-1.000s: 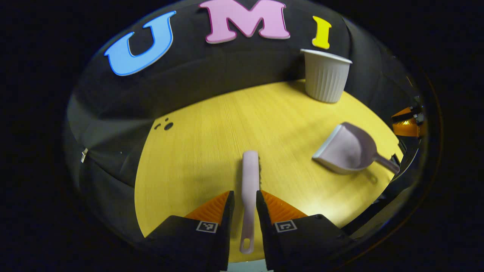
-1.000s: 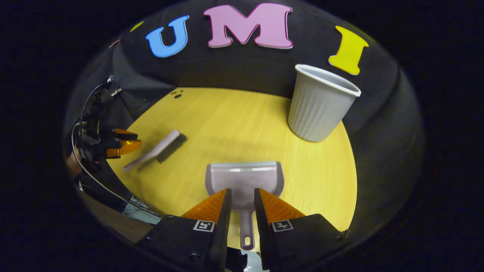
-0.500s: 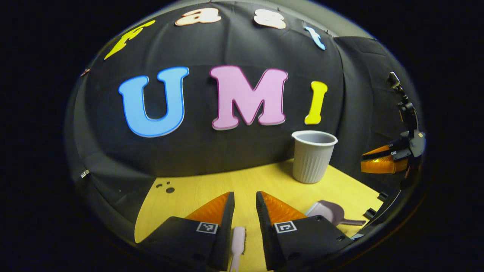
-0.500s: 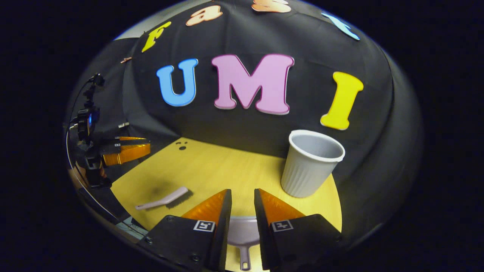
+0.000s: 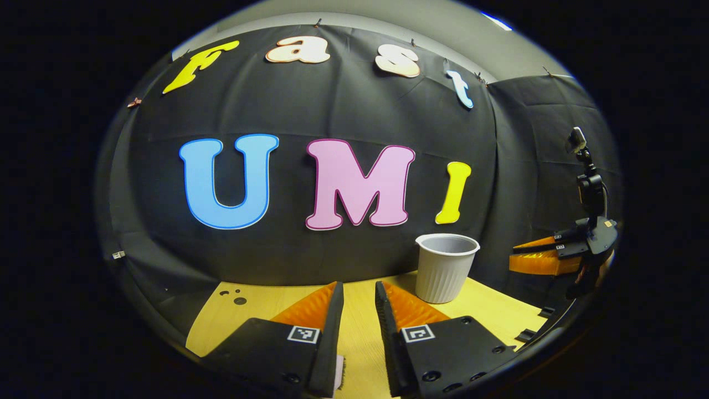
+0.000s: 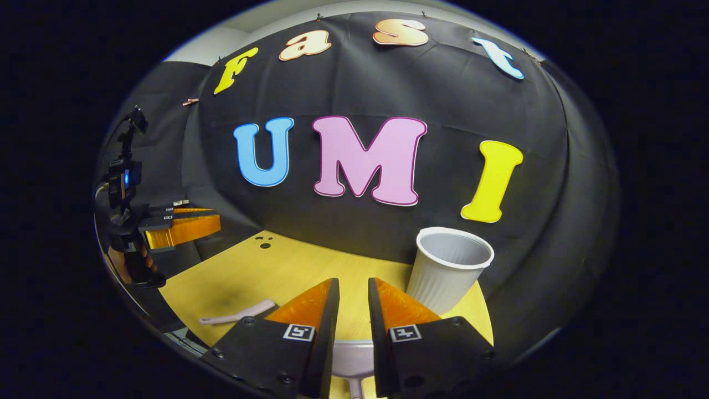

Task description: Pick up the small broom and dustpan from the desktop, sweep the trash into the dustpan with the broom, and then empty the trash into the garbage bin.

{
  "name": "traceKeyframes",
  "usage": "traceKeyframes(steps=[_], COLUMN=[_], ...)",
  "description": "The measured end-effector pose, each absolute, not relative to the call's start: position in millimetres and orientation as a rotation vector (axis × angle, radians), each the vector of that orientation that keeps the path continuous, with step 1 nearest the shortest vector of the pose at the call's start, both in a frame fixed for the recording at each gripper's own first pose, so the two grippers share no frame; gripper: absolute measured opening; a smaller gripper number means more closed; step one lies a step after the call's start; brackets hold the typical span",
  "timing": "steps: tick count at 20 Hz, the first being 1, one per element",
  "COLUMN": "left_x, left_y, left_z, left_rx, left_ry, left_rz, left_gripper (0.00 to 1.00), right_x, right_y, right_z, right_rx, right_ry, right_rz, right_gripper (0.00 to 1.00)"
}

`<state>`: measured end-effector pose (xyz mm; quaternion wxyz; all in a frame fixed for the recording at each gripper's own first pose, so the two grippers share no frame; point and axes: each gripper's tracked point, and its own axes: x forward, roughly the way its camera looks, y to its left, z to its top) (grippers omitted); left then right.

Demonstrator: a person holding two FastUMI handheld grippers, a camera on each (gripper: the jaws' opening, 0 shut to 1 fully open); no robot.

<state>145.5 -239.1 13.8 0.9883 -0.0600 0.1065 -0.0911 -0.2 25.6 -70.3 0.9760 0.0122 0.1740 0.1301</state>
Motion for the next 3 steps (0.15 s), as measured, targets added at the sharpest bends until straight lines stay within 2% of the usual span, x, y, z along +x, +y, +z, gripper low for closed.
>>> traceKeyframes(steps=[3], left_x=[144.7], left_y=[-239.1], left_z=[15.1], left_rx=[-0.111], left_ry=[0.22], left_rz=[-0.193], left_gripper=[0.4], right_x=[2.0], right_y=[23.0], right_z=[-70.0], right_rx=[0.036], right_ry=[0.365], right_rz=[0.254], right_gripper=[0.34])
